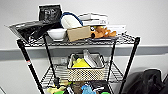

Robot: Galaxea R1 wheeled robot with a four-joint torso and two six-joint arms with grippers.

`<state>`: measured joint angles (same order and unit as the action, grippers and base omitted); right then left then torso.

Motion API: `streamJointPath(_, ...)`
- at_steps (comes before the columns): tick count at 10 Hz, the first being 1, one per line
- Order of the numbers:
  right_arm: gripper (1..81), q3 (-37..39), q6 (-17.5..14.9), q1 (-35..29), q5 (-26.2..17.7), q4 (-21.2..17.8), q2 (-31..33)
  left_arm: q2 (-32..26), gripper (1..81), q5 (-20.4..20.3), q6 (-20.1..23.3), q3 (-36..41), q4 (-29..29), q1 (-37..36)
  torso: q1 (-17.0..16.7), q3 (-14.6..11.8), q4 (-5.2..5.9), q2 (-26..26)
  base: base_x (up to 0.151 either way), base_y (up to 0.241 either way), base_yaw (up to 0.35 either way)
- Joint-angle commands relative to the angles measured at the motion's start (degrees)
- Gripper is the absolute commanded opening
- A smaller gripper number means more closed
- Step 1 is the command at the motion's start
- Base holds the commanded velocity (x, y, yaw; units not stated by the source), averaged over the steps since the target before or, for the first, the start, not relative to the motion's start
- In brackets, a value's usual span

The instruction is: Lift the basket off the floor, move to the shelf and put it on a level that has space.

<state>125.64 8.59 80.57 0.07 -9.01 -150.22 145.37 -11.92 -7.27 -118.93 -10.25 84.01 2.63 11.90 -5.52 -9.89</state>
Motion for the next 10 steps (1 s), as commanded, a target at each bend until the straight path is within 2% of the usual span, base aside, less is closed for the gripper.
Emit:
streamJointPath(1,81.1,15.5,-0.2,-1.2,-3.3,4.1,-8.8,4.3,81.1,4.4,0.5,-7.7,1.0,-1.6,0.0,0.0,0.00,0.0,0.000,0.000,0.000)
streamJointPath(5,81.1,26.4,-0.2,-1.1,-3.3,5.1,-15.4,10.5,81.1,4.6,0.5,-16.2,2.3,-1.6,0.0,0.0,0.00,0.0,0.000,0.000,0.000)
streamJointPath(7,81.1,31.3,-0.2,-0.8,-3.1,7.3,-19.2,14.7,81.1,5.3,0.5,-21.9,2.4,-1.6,0.0,0.0,0.00,0.0,0.000,0.000,0.000)
streamJointPath(8,81.1,33.3,-0.1,-0.9,-3.0,7.3,-20.7,16.9,81.1,7.1,0.5,-24.9,2.4,-1.6,0.0,0.0,0.00,0.0,0.000,0.000,0.000)
streamJointPath(10,81.1,34.4,-0.1,-0.8,-3.0,7.6,-22.3,22.0,81.1,7.3,0.5,-32.8,2.3,-1.6,0.0,0.0,0.00,0.0,0.000,0.000,0.000)
